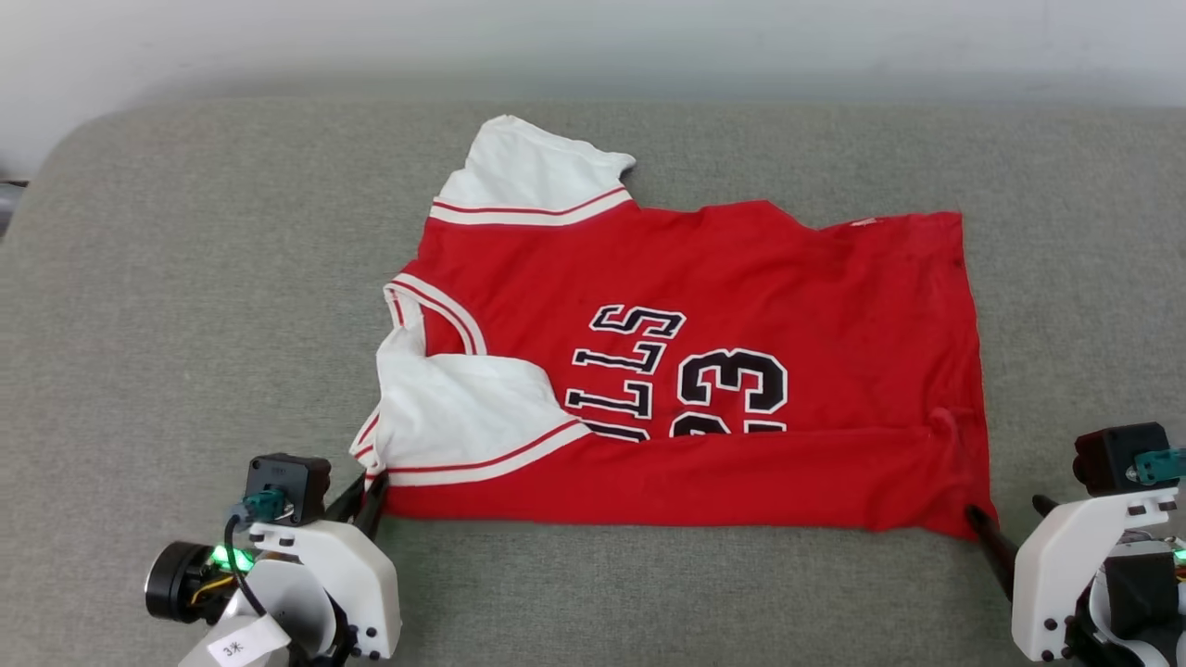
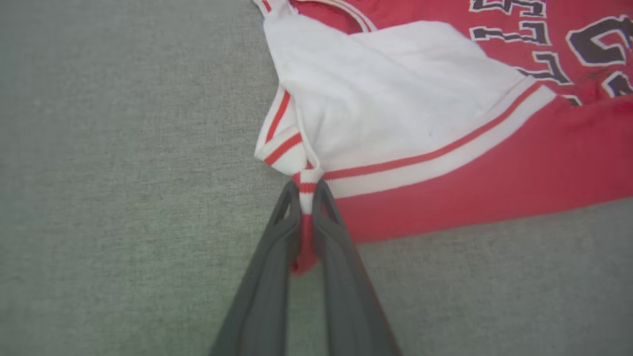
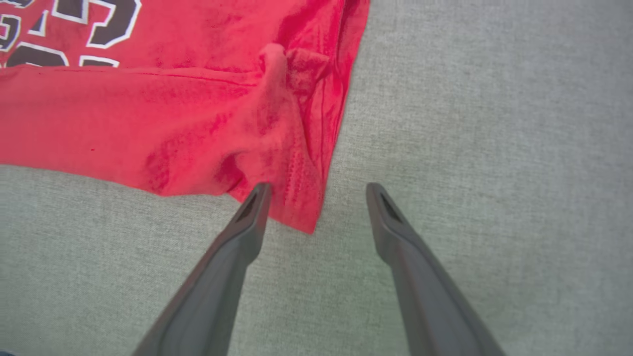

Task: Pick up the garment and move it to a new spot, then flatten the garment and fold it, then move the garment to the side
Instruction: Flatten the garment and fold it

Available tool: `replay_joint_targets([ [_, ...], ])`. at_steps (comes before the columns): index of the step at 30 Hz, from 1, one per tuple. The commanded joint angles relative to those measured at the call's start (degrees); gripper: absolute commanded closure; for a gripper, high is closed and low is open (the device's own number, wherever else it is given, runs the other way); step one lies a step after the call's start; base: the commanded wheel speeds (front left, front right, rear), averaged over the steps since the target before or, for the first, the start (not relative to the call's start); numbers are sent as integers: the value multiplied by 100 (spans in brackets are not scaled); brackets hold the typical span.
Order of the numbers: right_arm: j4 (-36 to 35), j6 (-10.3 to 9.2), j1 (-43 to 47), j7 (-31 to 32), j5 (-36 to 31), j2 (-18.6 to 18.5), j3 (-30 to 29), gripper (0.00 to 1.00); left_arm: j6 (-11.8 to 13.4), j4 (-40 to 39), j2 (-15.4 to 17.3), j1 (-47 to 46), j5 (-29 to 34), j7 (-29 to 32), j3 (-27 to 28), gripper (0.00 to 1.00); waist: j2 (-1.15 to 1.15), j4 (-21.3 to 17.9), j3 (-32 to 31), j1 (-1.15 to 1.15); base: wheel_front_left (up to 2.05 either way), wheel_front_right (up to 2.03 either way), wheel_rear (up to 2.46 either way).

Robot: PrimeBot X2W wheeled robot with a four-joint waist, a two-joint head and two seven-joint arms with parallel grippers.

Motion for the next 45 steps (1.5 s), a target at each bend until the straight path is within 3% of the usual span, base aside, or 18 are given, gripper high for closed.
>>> replay_joint_targets([
  [1,93,-5,-125,34,-35,24,-1,0,-15,-136,51,-56,61,-98,32,100,0,83,-102,0,0,0,0],
  [11,834,-5,-458,120,-154,192,-119,0,100,-955,175,34,169,-173,54,100,0,256,-39,0,0,0,0],
  [19,1463,-7,-557,263,-537,325,-243,0,102,-1099,222,-15,222,-167,-6,100,0,342,161,0,0,0,0],
  [22,1633,-6,-498,370,-492,386,-184,100,86,-1039,233,-36,226,-149,-37,100,0,348,186,0,0,0,0],
  [34,1523,-8,-331,387,-359,146,-392,100,4,-677,307,265,20,-30,-114,100,0,220,-328,0,0,0,0],
  [45,664,-8,508,842,36,-113,-628,100,88,-945,528,1056,-222,244,-274,100,0,190,-825,0,0,0,0],
])
